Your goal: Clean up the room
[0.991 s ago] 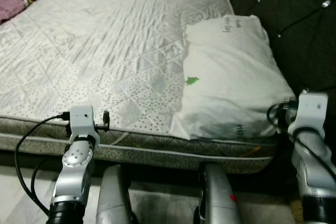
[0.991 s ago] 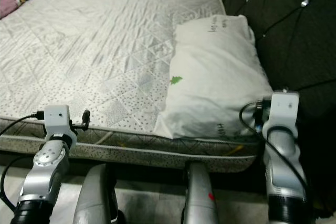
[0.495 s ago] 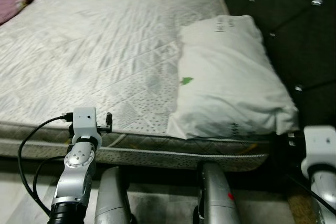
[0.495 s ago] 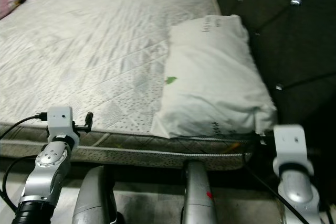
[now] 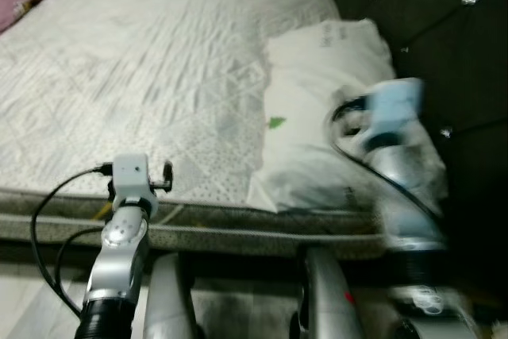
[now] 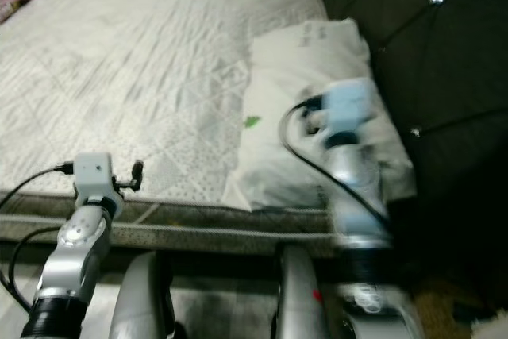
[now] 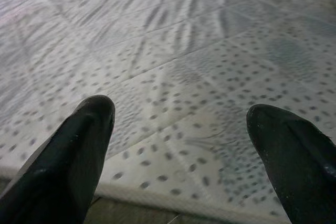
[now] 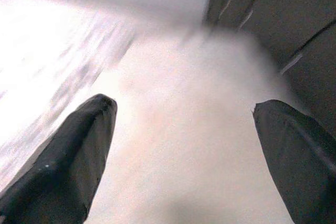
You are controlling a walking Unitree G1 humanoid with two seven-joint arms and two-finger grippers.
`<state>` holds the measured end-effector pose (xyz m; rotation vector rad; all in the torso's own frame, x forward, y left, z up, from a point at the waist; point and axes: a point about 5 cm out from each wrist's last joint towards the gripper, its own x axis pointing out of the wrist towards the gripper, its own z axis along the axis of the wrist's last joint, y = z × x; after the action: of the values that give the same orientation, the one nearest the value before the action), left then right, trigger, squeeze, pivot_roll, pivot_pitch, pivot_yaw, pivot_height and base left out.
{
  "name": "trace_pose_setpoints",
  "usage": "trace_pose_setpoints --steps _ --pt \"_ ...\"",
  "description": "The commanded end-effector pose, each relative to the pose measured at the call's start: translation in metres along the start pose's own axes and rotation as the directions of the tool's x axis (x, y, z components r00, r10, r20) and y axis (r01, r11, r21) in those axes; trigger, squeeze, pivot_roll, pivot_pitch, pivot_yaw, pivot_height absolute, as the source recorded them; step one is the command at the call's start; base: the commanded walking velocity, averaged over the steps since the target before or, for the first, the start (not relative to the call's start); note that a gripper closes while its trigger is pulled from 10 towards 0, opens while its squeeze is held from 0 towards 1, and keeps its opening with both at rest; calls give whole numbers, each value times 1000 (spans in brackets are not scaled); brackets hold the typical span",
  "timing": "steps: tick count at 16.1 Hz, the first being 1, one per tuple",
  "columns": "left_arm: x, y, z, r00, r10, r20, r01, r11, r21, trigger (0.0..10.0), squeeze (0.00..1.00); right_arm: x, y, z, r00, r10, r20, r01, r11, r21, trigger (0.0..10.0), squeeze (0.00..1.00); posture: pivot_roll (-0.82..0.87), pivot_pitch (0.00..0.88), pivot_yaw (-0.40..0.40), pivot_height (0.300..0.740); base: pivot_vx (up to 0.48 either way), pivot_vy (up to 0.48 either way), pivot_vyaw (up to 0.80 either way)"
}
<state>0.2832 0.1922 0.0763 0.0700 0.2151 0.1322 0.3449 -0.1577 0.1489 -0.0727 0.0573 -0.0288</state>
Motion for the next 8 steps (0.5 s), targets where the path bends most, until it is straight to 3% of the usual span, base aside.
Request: trace_pose_setpoints --steps 1,2,4,6,8 --pt "-3 3 1 1000 18 3 -18 1000 -2 10000 0 6 -5 -22 989 -55 -138 72 990 119 10000 1000 82 0 -34 540 0 0 0" --pt "-3 5 1 999 32 3 -32 999 -7 10000 0 8 -1 -43 964 -44 -262 93 980 177 10000 1000 96 0 -45 540 0 0 0" --pt "-1 9 3 999 52 8 -52 999 -15 10000 0 7 4 -69 919 -11 -395 96 976 196 10000 1000 99 0 -49 540 0 0 0" --pt "4 10 5 999 53 12 -53 998 -15 10000 0 10 -2 -65 928 -38 -369 102 983 153 10000 1000 92 0 -44 540 0 0 0" --pt "12 6 17 998 49 50 -48 999 -25 10000 0 21 -6 -40 973 -63 -224 117 964 237 10000 1000 79 0 -25 540 0 0 0"
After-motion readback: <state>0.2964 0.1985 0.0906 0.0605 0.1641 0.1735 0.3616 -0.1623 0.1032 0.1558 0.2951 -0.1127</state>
